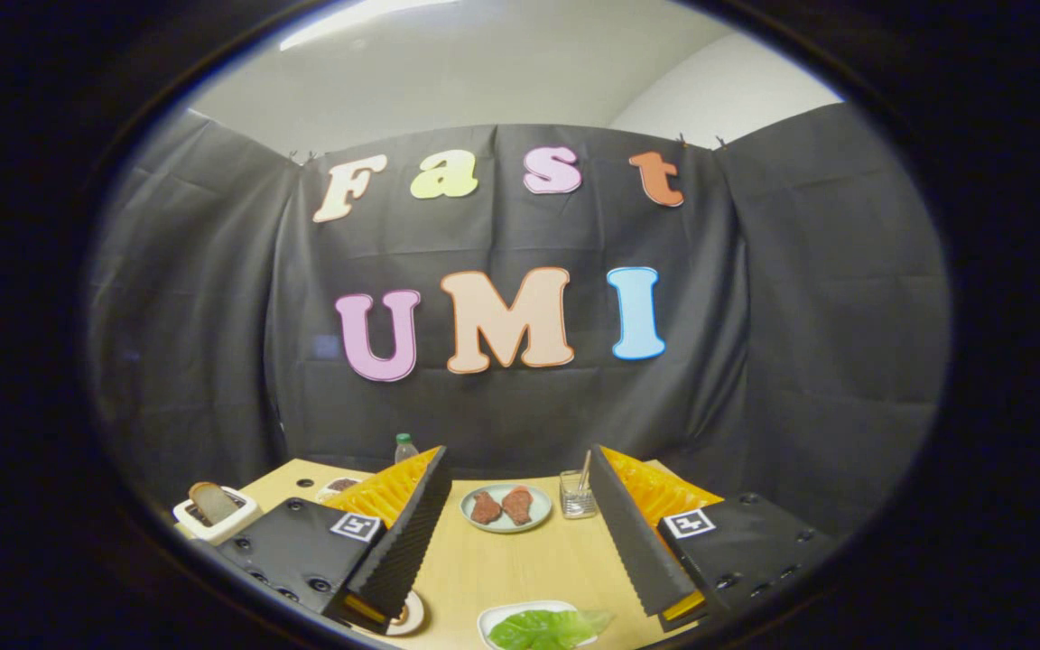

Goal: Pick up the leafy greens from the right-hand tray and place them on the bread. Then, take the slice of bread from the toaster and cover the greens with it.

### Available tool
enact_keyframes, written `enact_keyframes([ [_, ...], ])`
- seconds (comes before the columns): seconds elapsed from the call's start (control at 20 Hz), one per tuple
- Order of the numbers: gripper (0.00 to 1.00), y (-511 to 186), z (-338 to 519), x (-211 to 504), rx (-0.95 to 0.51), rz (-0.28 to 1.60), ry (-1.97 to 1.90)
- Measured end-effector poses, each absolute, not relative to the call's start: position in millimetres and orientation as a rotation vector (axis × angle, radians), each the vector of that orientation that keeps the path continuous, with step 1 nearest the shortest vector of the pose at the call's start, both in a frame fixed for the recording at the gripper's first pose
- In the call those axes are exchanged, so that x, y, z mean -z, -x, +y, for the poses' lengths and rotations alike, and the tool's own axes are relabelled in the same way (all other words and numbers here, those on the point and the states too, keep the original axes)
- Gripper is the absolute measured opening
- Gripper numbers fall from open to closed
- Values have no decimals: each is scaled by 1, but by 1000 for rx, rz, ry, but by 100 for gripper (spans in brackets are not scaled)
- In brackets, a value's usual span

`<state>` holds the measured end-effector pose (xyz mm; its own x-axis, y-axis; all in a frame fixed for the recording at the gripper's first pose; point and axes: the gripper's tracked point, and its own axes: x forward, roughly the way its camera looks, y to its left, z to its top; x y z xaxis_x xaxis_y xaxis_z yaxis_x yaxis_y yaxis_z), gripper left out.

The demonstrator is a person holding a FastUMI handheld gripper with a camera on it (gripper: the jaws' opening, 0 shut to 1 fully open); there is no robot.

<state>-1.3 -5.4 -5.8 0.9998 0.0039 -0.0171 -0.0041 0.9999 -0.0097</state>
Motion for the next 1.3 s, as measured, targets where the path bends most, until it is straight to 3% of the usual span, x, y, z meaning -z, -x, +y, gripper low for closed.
enact_keyframes([
  [0.55, 97, 9, -6, 25, -50, 80, 37],
  [1.3, 98, 16, -48, 114, -297, 440, 128],
])
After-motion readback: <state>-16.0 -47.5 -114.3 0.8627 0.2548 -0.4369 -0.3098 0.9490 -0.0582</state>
